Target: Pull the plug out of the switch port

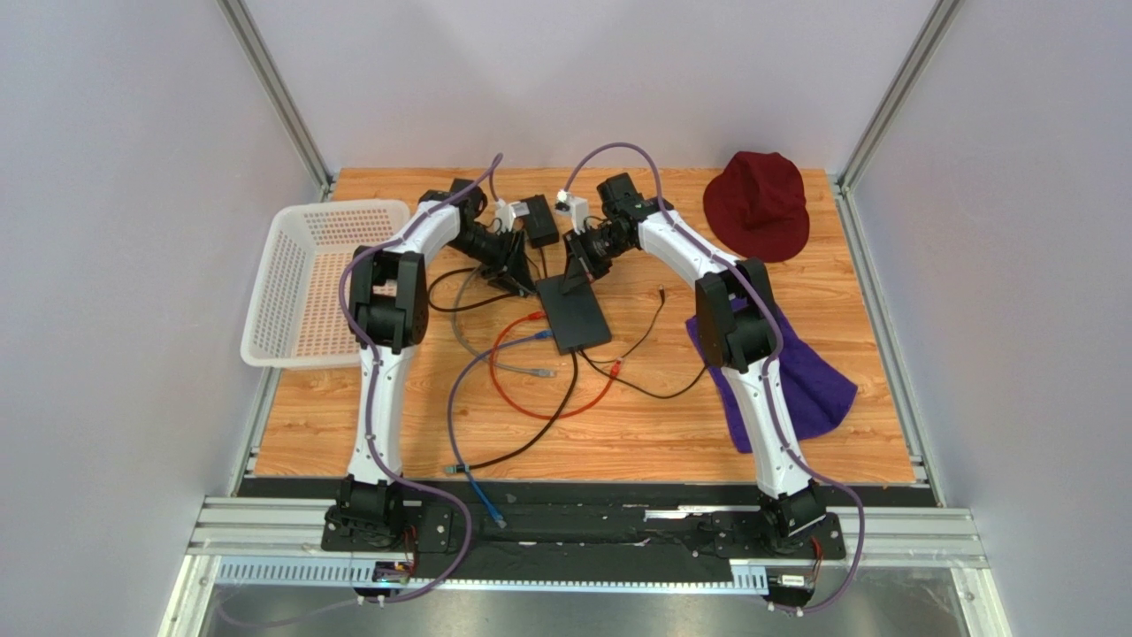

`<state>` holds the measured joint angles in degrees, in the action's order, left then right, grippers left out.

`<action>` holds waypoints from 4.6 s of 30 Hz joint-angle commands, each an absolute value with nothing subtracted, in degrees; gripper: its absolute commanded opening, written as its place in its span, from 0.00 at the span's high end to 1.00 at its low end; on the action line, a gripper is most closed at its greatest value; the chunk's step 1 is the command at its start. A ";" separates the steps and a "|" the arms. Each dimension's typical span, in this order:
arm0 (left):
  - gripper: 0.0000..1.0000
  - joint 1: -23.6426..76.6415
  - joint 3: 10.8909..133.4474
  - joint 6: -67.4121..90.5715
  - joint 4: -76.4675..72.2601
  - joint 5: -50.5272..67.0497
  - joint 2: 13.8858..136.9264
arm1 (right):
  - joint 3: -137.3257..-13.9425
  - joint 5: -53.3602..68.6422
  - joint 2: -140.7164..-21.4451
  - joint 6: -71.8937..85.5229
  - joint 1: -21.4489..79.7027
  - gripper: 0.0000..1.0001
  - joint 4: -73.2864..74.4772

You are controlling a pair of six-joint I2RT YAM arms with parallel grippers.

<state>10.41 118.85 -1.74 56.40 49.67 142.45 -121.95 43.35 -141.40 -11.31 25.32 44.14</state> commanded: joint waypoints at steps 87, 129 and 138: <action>1.00 10.90 127.10 -5.10 56.95 51.85 145.55 | -120.94 32.52 -145.72 -12.66 26.54 1.00 46.05; 0.52 9.23 121.29 8.61 49.57 51.15 144.31 | -120.24 30.32 -145.28 -12.65 27.07 1.00 45.70; 0.63 9.14 122.78 10.02 48.34 55.28 146.69 | -120.06 29.62 -145.28 -12.66 27.16 1.00 45.53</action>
<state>9.32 121.08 8.69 50.54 52.90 145.47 -123.02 36.80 -141.45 -10.72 25.63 41.25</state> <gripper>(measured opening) 0.388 0.005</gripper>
